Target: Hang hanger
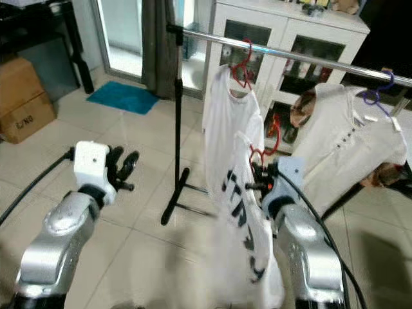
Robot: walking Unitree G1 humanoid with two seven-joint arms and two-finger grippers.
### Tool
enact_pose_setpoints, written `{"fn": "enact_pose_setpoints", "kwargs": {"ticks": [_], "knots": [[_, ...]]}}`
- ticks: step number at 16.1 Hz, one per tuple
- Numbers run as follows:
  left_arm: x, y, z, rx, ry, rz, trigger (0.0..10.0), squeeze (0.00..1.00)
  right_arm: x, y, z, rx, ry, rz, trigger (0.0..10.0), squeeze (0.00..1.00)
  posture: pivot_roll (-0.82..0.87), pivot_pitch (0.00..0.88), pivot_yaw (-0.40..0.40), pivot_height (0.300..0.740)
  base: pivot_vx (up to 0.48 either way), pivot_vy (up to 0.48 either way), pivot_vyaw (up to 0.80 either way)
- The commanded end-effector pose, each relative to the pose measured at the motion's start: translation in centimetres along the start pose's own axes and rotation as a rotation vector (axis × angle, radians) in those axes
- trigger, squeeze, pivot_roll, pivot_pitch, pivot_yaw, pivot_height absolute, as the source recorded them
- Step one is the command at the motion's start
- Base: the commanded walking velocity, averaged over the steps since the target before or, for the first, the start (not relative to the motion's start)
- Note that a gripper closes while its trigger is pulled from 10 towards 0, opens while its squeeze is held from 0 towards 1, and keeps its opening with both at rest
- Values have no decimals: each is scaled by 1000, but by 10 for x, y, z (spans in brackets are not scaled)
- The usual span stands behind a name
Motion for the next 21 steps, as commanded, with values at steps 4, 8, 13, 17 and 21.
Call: {"fn": "enact_pose_setpoints", "kwargs": {"ticks": [4,8,13,17,21], "knots": [[0,-11,7,5,-19,-39,10000,0,-2,-10,14,-17,-42,-37,10000,0,-60,0,-87,710,0,0,-400],[1,-12,11,-2,-27,-54,10000,0,-3,-4,17,-7,-66,-13,10000,0,-60,0,-84,710,127,0,0],[1,-13,12,-10,-25,-70,10000,0,-4,9,19,-16,-83,59,10000,0,-58,0,-81,710,262,0,0],[1,-14,13,-16,-26,-78,10000,0,-4,18,18,-64,-61,120,10000,0,-56,0,-82,710,313,0,0],[2,-15,14,-21,-26,-84,10000,0,-4,20,19,-59,-72,124,10000,0,-54,0,-82,710,329,0,347]]}}
Point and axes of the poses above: a point about 5 cm out from each wrist's last joint towards the gripper, its own x axis pointing out of the wrist towards the gripper, its own z axis along the axis of the wrist's last joint, y = z × x, the point moved 4 cm from there along x, pointing out of the wrist towards the gripper, and after that the axes turned 6 degrees about -x, right-handed, at the moved point
